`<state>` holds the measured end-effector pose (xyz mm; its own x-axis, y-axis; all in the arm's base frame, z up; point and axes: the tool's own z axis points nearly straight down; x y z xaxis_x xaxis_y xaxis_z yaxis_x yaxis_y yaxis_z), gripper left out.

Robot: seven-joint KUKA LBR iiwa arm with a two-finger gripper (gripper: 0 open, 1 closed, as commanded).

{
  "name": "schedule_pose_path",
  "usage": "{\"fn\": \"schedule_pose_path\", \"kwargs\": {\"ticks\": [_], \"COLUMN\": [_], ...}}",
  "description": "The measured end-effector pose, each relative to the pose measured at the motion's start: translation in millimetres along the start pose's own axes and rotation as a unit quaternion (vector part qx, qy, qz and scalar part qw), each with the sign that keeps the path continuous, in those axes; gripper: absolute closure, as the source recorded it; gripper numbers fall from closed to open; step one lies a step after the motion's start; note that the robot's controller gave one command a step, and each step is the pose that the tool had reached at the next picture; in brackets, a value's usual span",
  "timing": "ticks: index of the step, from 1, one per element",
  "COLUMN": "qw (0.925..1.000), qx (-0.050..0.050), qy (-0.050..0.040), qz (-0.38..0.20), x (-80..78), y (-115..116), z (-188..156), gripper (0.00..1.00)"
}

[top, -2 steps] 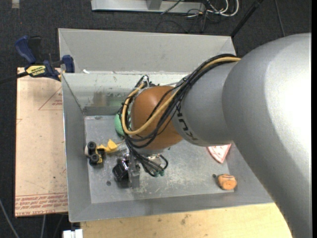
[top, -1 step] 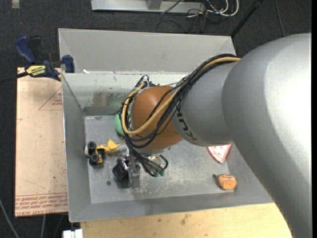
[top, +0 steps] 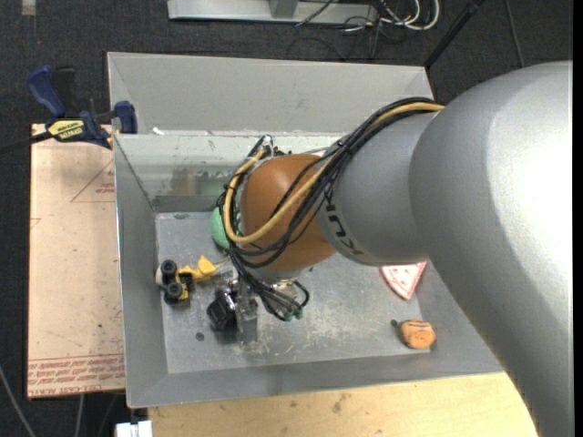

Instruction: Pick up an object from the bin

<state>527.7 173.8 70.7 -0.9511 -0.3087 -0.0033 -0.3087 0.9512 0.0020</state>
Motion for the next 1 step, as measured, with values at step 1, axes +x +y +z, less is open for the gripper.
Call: {"fn": "schedule_pose_path", "kwargs": {"ticks": [1], "qw": [1.0], "qx": [-0.001], "qy": [-0.0008], "qz": [-0.004], "x": [-29.4], "y": [-40.8], "z": [-0.8], "gripper": [1.0]}}
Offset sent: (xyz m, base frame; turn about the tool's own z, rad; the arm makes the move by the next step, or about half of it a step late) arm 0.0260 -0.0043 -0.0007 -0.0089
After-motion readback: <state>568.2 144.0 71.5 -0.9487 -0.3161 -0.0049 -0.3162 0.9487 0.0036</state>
